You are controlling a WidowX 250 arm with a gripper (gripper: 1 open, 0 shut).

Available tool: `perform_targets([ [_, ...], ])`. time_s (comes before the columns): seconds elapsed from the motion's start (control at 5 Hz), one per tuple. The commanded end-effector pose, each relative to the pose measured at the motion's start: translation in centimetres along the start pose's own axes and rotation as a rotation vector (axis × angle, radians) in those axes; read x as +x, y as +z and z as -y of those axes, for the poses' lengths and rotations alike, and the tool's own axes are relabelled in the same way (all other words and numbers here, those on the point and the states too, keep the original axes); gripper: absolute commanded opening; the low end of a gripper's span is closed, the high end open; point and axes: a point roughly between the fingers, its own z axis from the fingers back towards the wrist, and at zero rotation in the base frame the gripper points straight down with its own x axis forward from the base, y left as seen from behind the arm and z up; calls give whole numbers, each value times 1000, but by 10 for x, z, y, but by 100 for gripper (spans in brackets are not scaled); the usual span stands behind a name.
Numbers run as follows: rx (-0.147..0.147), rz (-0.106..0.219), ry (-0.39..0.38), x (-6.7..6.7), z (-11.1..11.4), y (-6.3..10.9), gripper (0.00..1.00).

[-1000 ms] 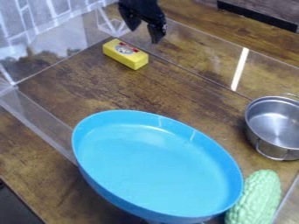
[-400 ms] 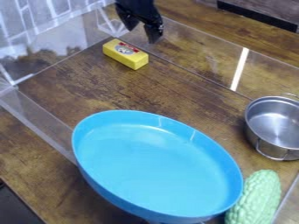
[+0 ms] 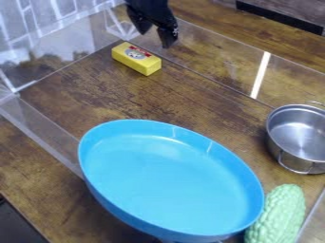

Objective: Remove the yellow brick from inside the blue tray and put it on the table

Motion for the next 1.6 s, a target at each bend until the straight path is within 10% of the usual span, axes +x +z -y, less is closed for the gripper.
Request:
perform_targets([
  [0.0,55,110,6,23,-17,39,100],
  [1.4,5,105,11,25,-7,23,100],
])
